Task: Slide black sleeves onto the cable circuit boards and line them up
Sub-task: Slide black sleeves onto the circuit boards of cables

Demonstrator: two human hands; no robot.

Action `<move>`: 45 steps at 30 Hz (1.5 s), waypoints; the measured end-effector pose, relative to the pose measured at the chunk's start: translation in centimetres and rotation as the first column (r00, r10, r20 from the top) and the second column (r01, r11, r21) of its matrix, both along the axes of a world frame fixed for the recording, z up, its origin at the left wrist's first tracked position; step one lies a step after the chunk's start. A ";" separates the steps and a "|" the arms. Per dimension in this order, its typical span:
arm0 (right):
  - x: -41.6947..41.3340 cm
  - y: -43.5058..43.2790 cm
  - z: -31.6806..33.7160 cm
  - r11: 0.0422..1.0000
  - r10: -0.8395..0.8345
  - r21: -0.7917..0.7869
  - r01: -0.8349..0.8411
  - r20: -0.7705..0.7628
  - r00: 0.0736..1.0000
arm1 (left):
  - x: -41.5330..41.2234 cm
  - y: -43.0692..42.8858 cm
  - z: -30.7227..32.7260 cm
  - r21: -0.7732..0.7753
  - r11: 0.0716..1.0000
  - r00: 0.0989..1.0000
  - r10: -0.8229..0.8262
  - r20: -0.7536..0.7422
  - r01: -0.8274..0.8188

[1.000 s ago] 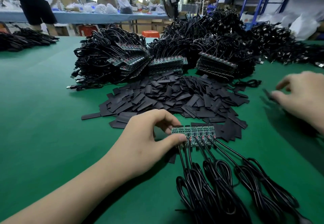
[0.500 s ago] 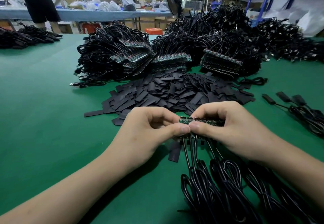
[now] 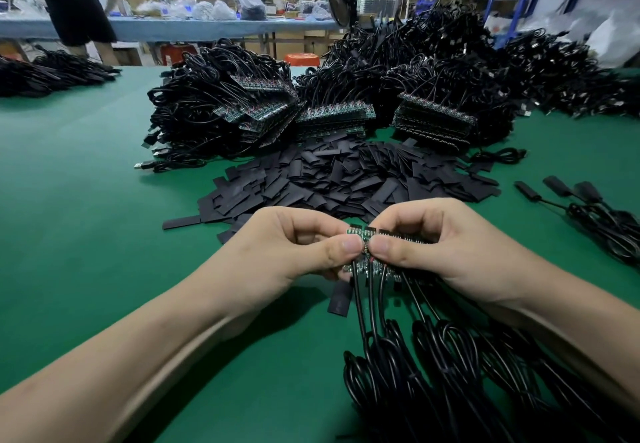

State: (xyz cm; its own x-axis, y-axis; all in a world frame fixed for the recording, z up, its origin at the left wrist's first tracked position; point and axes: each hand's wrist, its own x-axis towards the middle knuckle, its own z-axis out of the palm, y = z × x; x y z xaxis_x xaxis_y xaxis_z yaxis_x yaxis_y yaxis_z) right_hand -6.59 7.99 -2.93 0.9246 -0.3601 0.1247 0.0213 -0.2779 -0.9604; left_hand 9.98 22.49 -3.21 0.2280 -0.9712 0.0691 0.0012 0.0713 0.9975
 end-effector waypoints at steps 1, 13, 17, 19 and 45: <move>0.0 0.1 0.0 1.000 0.006 0.020 -0.006 -0.006 1.000 | 0.0 0.0 0.0 0.008 1.000 1.000 -0.006 -0.001 0.006; -0.5 0.2 0.5 0.862 -0.269 -0.460 0.215 -0.053 0.962 | 1.0 0.0 -0.2 -0.131 0.982 0.986 0.147 0.080 -0.136; -0.1 1.8 0.6 0.797 -0.197 -0.574 0.189 0.050 0.979 | 0.4 -0.1 -0.6 -0.192 0.957 0.950 0.252 0.182 -0.217; 0.2 2.5 0.2 0.813 -0.170 -0.556 0.174 0.060 0.984 | 0.1 -0.1 -0.7 -0.207 0.953 0.938 0.265 0.225 -0.220; -0.9 -0.4 1.0 0.895 -0.260 -0.415 0.166 -0.181 0.949 | -1.1 0.6 -0.4 -0.006 0.960 0.506 0.153 0.849 -0.281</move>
